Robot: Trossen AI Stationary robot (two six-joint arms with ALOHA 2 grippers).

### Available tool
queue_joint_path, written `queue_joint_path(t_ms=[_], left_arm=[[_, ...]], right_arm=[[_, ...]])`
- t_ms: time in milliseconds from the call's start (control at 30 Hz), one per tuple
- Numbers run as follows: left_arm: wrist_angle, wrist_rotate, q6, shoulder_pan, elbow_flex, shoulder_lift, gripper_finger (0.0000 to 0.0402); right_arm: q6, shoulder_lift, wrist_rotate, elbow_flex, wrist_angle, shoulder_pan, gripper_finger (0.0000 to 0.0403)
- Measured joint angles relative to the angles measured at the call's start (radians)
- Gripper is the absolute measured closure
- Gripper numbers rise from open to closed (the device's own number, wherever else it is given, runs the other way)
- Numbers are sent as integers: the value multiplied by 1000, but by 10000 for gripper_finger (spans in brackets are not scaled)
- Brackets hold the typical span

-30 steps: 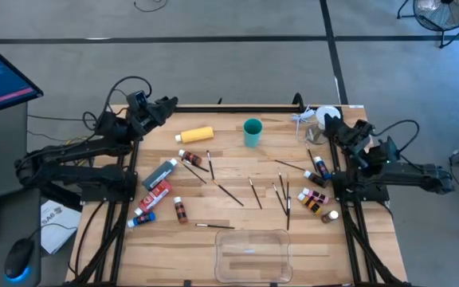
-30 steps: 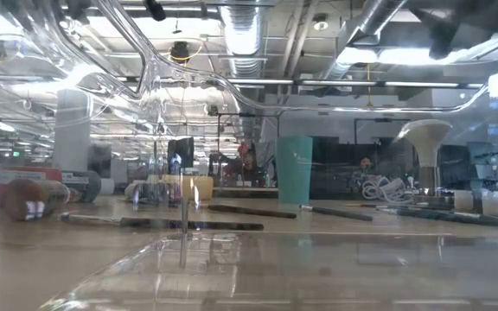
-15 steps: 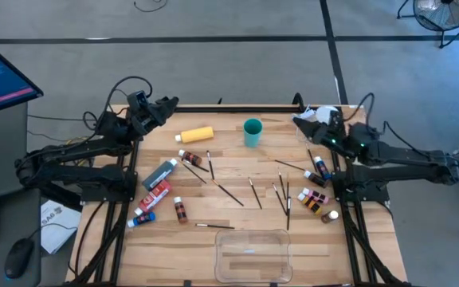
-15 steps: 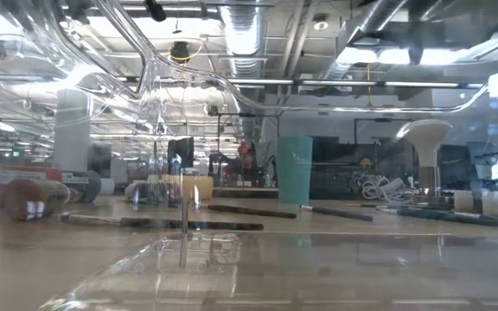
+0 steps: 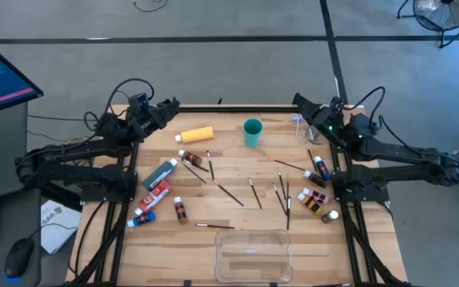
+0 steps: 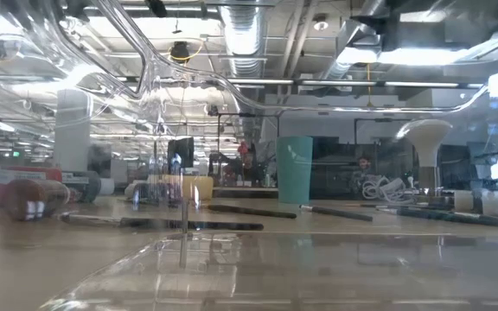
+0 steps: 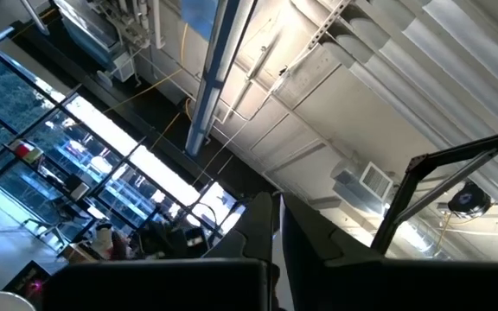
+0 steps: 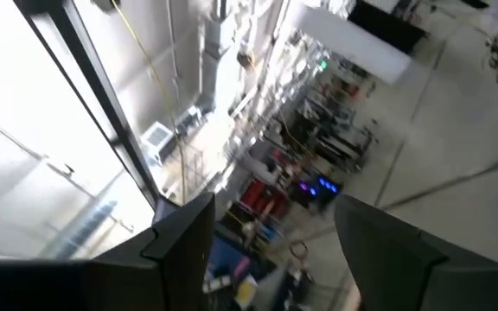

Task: Pick & Place Paint Supplies
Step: Put the black paint bottle into the transparent bin

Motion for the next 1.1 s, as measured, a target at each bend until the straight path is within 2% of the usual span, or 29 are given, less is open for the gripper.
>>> queue_joint_path(t_ms=[133,367,633,800,1000,1100], left_arm=[[1,0,1,-26,0,0,400],[14,0,2,-41,0,-6,400],[85,-77,1,-29,0,-26,400],[132,-81,-22,-9,28,-41,400],[131,51,-23,-8,102,-39,400],[103,124,-24,-8,112,-35,400]], right_arm=[[88,22,-11,0,59,-5,171],[138,37,-167,0,69,-10,171],[146,33,-179,0,82,4,171],[146,33,-186,-1,80,4,171],[141,33,-187,-1,80,4,171],[138,33,-234,-1,84,2,171]])
